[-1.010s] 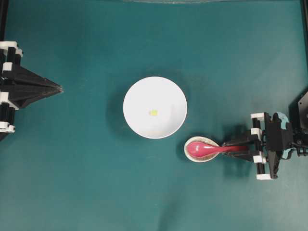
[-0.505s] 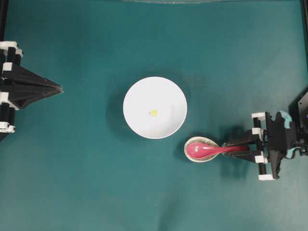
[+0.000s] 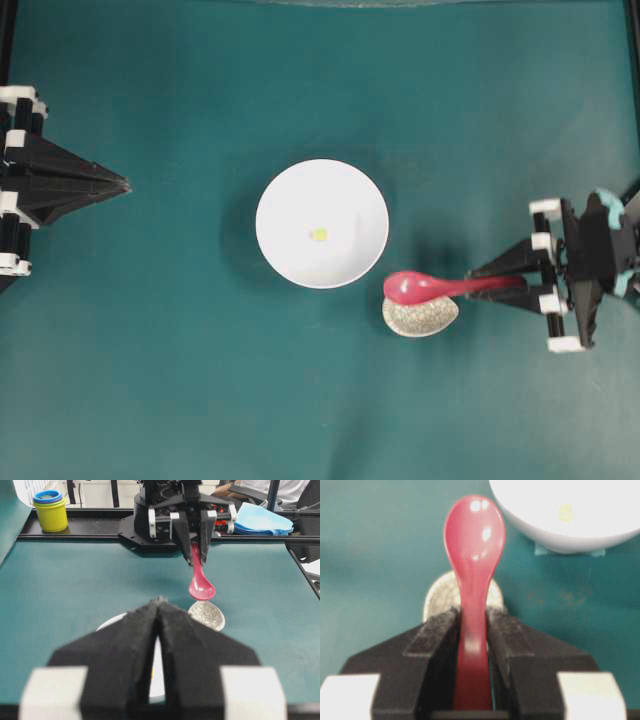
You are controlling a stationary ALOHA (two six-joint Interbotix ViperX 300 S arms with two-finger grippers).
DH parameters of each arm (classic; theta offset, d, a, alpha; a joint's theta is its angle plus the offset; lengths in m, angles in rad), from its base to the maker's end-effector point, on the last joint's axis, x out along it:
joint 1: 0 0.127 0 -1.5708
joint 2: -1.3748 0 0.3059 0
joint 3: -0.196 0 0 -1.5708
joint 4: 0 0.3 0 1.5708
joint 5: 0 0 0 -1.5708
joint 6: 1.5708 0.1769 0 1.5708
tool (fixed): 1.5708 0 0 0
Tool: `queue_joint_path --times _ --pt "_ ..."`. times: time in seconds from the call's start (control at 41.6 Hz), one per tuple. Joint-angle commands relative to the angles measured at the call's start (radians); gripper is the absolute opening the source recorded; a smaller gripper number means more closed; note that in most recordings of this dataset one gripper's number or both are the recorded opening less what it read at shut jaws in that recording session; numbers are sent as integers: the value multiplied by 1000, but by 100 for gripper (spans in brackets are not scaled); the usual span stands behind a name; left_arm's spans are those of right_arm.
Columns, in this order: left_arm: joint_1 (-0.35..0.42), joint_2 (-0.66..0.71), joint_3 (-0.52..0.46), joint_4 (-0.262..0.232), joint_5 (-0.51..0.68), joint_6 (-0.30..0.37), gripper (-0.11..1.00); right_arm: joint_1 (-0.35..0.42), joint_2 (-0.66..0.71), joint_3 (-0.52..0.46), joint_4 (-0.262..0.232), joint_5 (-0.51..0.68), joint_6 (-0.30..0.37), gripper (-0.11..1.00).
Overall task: Scoop the yellow hexagonal prism block from the bowl with a spoon using the right arm.
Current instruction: 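Lift the spoon with the right gripper and carry it over the bowl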
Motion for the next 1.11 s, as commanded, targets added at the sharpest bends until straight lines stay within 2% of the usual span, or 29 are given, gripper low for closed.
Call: queue_joint_path --times 0.0,0.24,0.409,0.649,0.817,1.082 --pt "0 8 -25 3 -5 3 0 -63 -81 -44 -3 115 -41 24" --pt "0 8 -25 3 5 3 0 -233 -210 -112 -8 379 -144 24" --pt "0 8 -25 3 23 3 0 -334 -235 -176 -14 525 -172 24" --pt "0 8 -25 3 23 3 0 -423 -215 -272 -34 699 -170 24" --pt "0 8 -25 3 23 5 0 -474 -192 -319 -57 767 -167 24" --pt "0 8 -25 3 23 5 0 -548 -117 -403 -58 907 -163 24"
